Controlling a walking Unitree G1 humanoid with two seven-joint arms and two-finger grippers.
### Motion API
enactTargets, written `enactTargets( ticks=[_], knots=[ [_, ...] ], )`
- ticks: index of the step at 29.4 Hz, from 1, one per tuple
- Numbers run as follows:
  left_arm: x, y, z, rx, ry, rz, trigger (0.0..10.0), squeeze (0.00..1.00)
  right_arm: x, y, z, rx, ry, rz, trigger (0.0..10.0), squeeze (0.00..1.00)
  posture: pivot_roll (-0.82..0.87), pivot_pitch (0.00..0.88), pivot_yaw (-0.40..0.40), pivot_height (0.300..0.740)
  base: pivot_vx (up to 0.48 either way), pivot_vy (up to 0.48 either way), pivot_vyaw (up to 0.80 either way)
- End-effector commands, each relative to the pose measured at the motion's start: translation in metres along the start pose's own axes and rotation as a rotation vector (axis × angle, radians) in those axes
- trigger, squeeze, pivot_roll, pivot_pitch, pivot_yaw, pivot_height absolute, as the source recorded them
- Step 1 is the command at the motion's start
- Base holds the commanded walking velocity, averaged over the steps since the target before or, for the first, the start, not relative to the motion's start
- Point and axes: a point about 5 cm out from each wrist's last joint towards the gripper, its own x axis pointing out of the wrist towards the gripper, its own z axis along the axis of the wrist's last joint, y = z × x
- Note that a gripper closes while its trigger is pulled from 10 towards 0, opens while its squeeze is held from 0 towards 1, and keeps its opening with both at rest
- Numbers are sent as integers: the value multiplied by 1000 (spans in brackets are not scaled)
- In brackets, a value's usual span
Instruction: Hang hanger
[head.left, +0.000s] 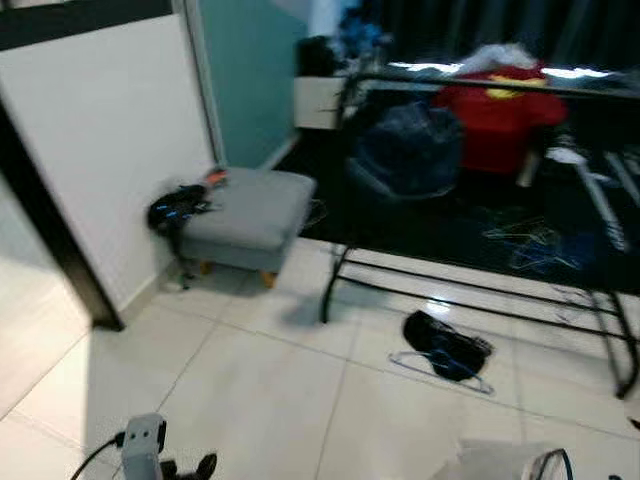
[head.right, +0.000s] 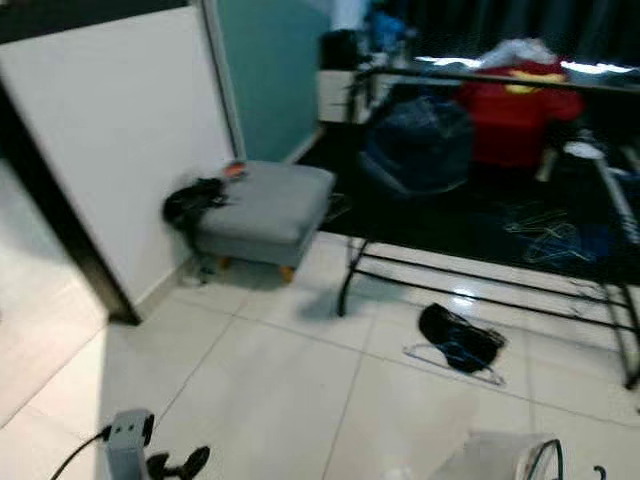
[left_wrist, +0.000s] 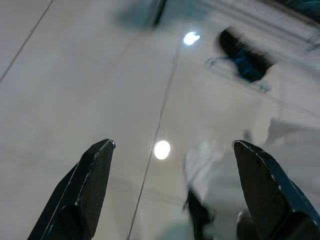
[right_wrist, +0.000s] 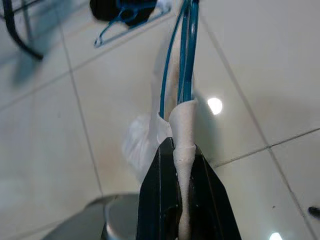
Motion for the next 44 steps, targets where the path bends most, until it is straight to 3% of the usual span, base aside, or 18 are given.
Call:
enactTargets(
  ticks=[1, 3, 4, 6, 8, 9, 12, 13, 18, 26, 44],
  knots=[
    [-2, 8, 7, 34, -15, 20, 10000, 0, 11, 13, 22, -39, -99, 43, 10000, 0, 6, 0, 30, 740, 0, 0, 0],
    [9, 4, 32, 71, -88, -3, 10000, 0, 22, 29, 50, -101, -200, 105, 10000, 0, -6, 0, 36, 740, 0, 0, 0],
    [14, 0, 49, 81, -146, -29, 10000, 0, 28, 45, 74, -174, -288, 167, 10000, 0, -10, 0, 38, 740, 0, 0, 0],
    [14, 0, 49, 81, -146, -29, 10000, 0, 28, 45, 74, -174, -288, 167, 10000, 0, -10, 0, 38, 740, 0, 0, 0],
    [21, -8, 73, 107, -229, -81, 10000, 0, 30, 74, 114, -285, -428, 268, 10000, 0, -13, 0, 38, 740, 163, 0, 0],
    [24, -14, 87, 127, -275, -118, 10000, 0, 27, 92, 138, -341, -501, 319, 10000, 0, -13, 0, 36, 740, 401, 0, 0],
    [26, -19, 95, 142, -304, -141, 10000, 0, 24, 103, 151, -373, -544, 346, 10000, 0, -15, 0, 36, 740, 426, 0, 0],
    [28, -32, 115, 178, -376, -207, 10000, 0, 14, 126, 182, -426, -648, 388, 10000, 0, -18, 1, 37, 740, 480, 0, 0],
    [30, -54, 133, 224, -436, -295, 10000, 0, 1, 149, 208, -451, -742, 432, 10000, 0, -19, 3, 34, 740, 480, 0, 0],
    [30, -72, 136, 242, -445, -344, 10000, 0, -16, 168, 225, -464, -764, 477, 10000, 0, -27, 6, 34, 740, 480, 0, -488],
    [27, -80, 130, 258, -408, -371, 10000, 0, -30, 168, 238, -436, -728, 458, 10000, 0, -37, 15, 34, 740, 472, 0, -800]
  ],
)
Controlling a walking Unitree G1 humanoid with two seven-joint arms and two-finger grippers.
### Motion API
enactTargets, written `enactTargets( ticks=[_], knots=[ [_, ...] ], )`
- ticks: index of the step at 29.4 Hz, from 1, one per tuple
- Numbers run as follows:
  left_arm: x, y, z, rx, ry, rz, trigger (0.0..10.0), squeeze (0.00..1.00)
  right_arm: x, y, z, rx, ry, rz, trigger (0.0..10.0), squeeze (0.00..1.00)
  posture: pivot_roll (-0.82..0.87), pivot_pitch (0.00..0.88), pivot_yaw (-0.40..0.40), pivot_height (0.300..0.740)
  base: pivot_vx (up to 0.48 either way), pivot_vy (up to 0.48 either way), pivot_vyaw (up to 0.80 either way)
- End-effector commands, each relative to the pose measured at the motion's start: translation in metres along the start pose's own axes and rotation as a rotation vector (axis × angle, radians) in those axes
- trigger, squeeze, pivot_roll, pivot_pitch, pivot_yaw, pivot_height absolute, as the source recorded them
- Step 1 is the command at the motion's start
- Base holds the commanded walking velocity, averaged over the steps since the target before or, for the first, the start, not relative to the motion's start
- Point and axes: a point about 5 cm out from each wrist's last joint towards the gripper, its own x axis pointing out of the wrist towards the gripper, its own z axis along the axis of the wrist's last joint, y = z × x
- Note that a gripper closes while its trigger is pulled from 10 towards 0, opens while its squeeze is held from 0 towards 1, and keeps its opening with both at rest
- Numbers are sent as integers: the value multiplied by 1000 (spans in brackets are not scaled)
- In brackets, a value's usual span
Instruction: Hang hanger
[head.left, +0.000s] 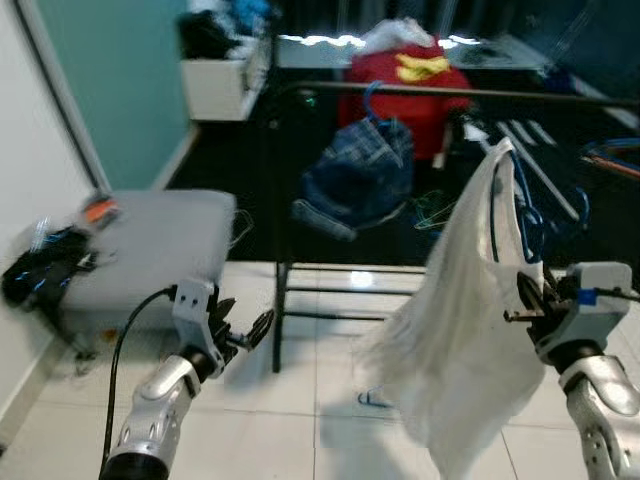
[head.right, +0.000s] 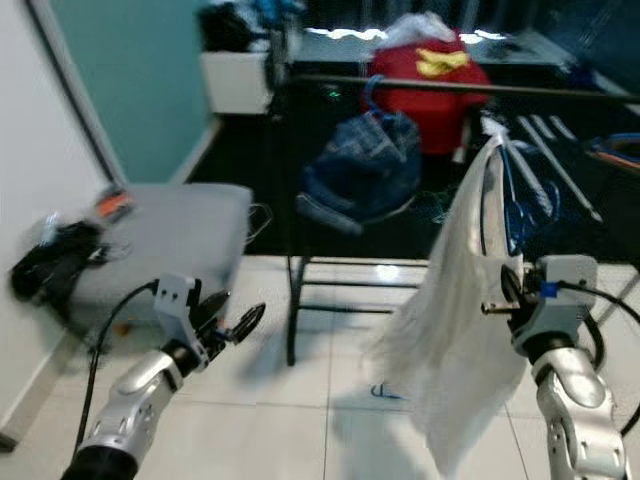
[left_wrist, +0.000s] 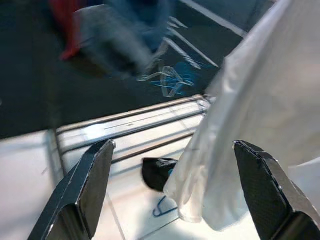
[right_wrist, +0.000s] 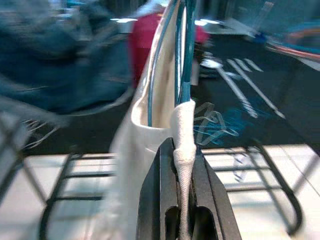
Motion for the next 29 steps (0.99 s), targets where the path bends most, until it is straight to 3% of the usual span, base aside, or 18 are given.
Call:
enactTargets(
  ticks=[1, 19, 29],
  knots=[
    [-1, -2, -2, 8, 20, -9, 10000, 0, -1, -6, 12, -6, -35, -15, 10000, 0, -38, 15, 33, 740, 454, 0, -800],
    [-5, 1, -4, 18, 39, 22, 10000, 0, 3, 5, 14, -10, 0, 70, 10000, 0, -36, 19, 29, 740, 449, 0, -767],
    [-9, 3, -6, 26, 57, 35, 10000, 0, 5, 12, 15, 25, 41, 119, 10000, 0, -35, 25, 28, 740, 437, 0, 0]
  ],
)
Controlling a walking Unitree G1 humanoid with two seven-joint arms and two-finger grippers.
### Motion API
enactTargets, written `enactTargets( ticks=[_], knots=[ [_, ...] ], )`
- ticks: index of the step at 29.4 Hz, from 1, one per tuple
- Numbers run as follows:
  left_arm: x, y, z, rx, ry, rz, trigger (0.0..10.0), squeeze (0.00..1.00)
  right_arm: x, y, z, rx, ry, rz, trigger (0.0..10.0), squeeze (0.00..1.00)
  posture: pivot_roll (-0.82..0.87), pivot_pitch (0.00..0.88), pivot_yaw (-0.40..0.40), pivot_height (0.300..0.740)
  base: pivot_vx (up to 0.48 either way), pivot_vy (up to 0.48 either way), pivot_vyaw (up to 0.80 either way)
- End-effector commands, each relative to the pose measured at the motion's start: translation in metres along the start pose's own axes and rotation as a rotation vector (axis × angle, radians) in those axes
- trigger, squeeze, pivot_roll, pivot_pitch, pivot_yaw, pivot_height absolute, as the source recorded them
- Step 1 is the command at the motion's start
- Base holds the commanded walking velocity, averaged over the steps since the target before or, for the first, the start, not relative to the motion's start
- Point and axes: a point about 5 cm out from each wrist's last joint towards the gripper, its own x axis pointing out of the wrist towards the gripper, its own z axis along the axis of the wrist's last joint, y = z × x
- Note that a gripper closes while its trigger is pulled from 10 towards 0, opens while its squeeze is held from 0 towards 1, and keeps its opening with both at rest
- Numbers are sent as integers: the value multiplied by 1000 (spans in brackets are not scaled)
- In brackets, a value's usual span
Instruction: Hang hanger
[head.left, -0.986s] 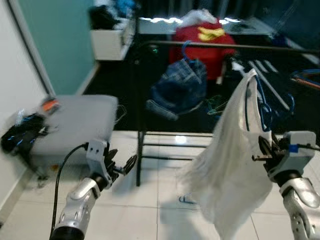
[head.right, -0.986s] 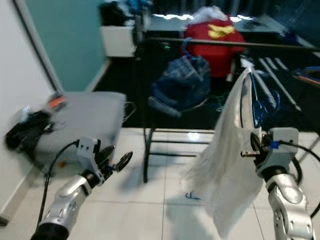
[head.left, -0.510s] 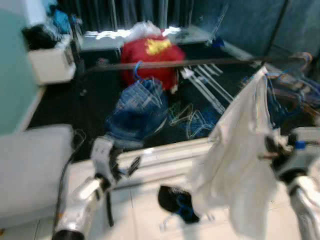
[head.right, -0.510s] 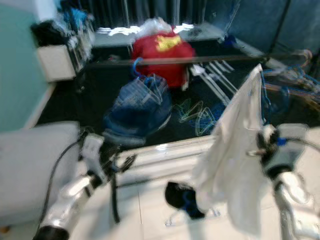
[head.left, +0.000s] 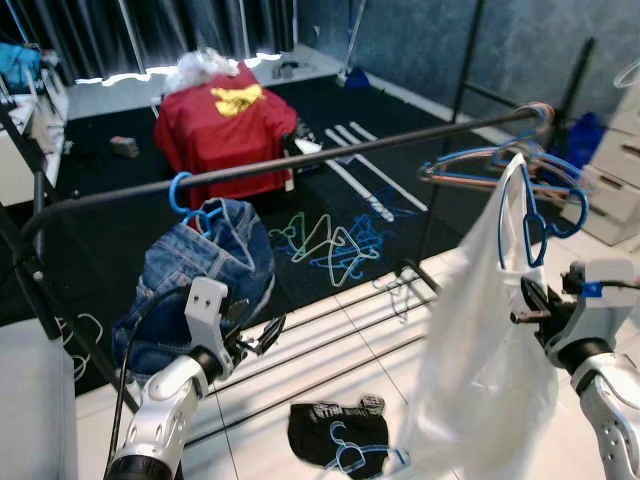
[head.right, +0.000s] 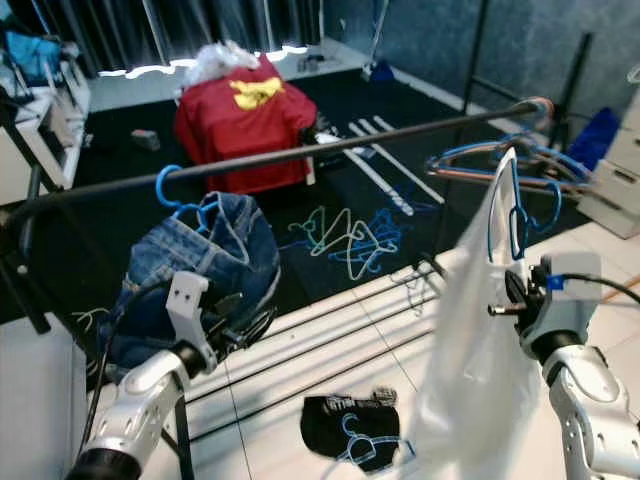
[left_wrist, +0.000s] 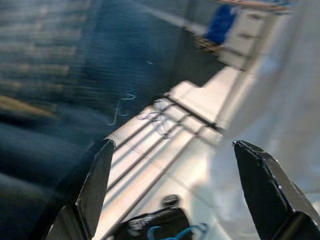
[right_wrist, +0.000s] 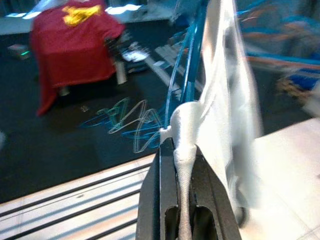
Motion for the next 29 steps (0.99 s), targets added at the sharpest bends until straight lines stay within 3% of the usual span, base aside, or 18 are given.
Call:
enactTargets(
  ticks=[1, 10, 14, 16, 19, 26, 29],
  knots=[
    [-3, 3, -2, 17, 25, 9, 10000, 0, 1, 4, 7, 20, -19, 32, 10000, 0, -35, 25, 28, 740, 435, 0, 0],
    [-3, 1, -3, 19, 32, 7, 10000, 0, 3, 26, 9, 122, -8, 161, 10000, 0, -37, 27, 25, 740, 432, 0, 0],
    [-3, -1, -3, 17, 29, -2, 10000, 0, -4, 55, 18, 239, -11, 385, 10000, 0, -38, 25, 25, 740, 394, 0, 0],
    [-2, -6, -3, 48, 26, -27, 10000, 0, -13, 71, 28, 234, -39, 526, 10000, 0, -40, 27, 25, 740, 0, 0, 0],
    [-3, -8, -4, 92, 28, -38, 10000, 0, -19, 78, 36, 223, -60, 603, 10000, 0, -40, 29, 24, 740, 0, 0, 0],
    [-6, -11, -10, 140, 57, -51, 10000, 0, -14, 70, 47, 266, -88, 530, 10000, 0, -40, 32, 25, 740, 0, 0, 0],
    [-7, -12, -12, 152, 67, -60, 10000, 0, -9, 65, 46, 267, -44, 476, 10000, 0, -39, 34, 26, 740, 0, 0, 0]
  ],
)
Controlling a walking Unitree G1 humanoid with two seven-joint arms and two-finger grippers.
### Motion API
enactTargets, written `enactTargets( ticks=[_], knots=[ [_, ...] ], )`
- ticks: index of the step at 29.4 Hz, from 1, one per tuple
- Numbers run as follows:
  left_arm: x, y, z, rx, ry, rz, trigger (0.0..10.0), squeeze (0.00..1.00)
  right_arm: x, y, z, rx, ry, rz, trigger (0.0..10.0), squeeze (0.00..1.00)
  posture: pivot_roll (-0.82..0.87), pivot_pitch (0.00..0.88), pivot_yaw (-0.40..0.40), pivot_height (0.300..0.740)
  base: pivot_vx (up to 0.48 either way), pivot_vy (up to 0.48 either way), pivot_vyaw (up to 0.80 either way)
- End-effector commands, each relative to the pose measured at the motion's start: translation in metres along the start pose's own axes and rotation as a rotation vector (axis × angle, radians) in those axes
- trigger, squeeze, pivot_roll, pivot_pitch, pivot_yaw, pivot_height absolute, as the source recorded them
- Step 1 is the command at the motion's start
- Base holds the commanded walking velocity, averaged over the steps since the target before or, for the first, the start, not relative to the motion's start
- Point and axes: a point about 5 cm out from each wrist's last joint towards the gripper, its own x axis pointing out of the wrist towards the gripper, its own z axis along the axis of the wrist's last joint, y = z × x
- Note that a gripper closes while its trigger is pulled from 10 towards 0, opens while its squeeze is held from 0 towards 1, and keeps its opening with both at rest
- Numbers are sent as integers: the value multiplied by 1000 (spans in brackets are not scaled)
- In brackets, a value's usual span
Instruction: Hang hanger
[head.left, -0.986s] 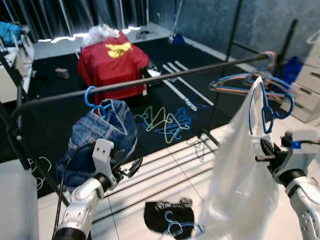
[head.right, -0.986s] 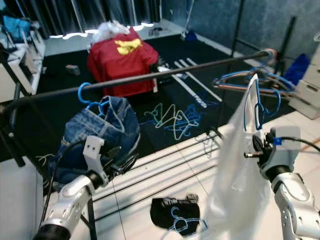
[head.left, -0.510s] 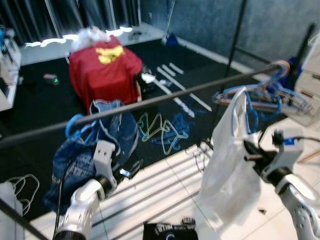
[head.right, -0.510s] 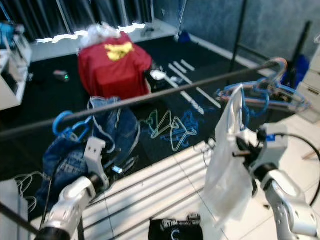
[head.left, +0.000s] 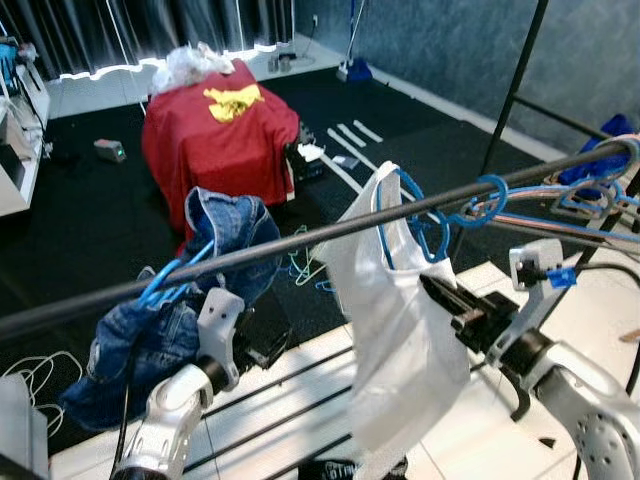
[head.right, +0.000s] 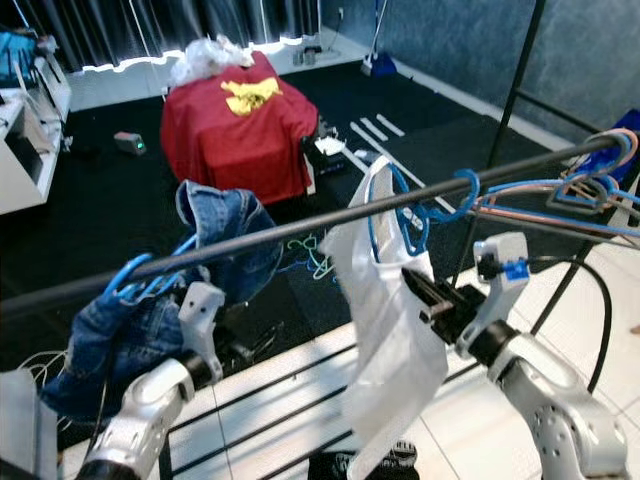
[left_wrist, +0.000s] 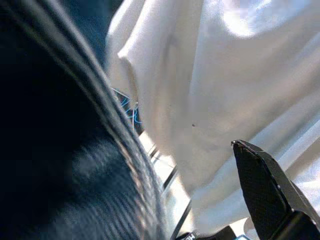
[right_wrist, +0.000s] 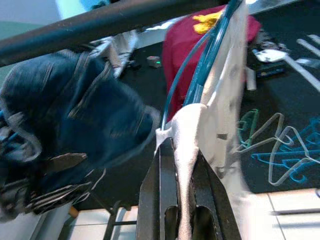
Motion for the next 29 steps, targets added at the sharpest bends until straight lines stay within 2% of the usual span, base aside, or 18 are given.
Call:
enactTargets(
  ticks=[1, 5, 8, 11, 17, 19, 21, 23, 24, 25, 27, 29],
  knots=[
    [-7, 5, -4, 23, 26, 8, 10000, 0, 1, 1, 17, -24, -55, -10, 10000, 0, -39, 34, 26, 740, 0, 0, 0],
    [-8, 4, -5, 35, 32, 1, 10000, 0, 1, -8, 5, -36, 102, -83, 10000, 0, -34, 39, 24, 740, 0, 0, 0],
    [-9, 4, -5, 36, 31, 0, 10000, 0, 0, -10, 2, -38, 145, -96, 10000, 0, -31, 40, 24, 740, 0, 0, 0],
    [-13, 4, -6, 44, 30, 1, 10000, 0, -2, -22, -2, -47, 230, -126, 10000, 0, -18, 39, 21, 740, 0, 0, 0],
    [-15, 4, -6, 47, 30, 0, 10000, 0, 0, -30, 2, -66, 253, -129, 10000, 0, -9, 38, 22, 740, 0, 0, 0],
    [-17, 4, -6, 47, 29, 0, 10000, 0, 4, -39, 7, -114, 264, -137, 10000, 0, -3, 43, 22, 740, 0, 0, 0],
    [-17, 4, -6, 47, 29, 0, 10000, 0, 4, -39, 7, -114, 264, -137, 10000, 0, -3, 43, 22, 740, 0, 0, 0],
    [-20, 3, -6, 48, 29, 1, 10000, 0, 12, -41, 15, -180, 243, -106, 10000, 0, 10, 53, 21, 740, 0, 0, 0],
    [-20, 3, -6, 48, 29, 1, 10000, 0, 12, -41, 15, -180, 243, -106, 10000, 0, 10, 53, 21, 740, 0, 0, 0],
    [-23, 2, -6, 48, 29, 2, 10000, 0, 20, -40, 19, -201, 237, -86, 10000, 0, 14, 58, 22, 740, 0, 0, 0],
    [-24, 2, -6, 48, 30, 2, 10000, 0, 22, -40, 19, -198, 240, -87, 10000, 0, 14, 58, 22, 740, 0, 0, 0],
    [-29, 2, -7, 47, 37, 7, 10000, 0, 28, -48, 11, -171, 309, -129, 10000, 0, 33, 71, 23, 740, 0, 0, 0]
  ],
)
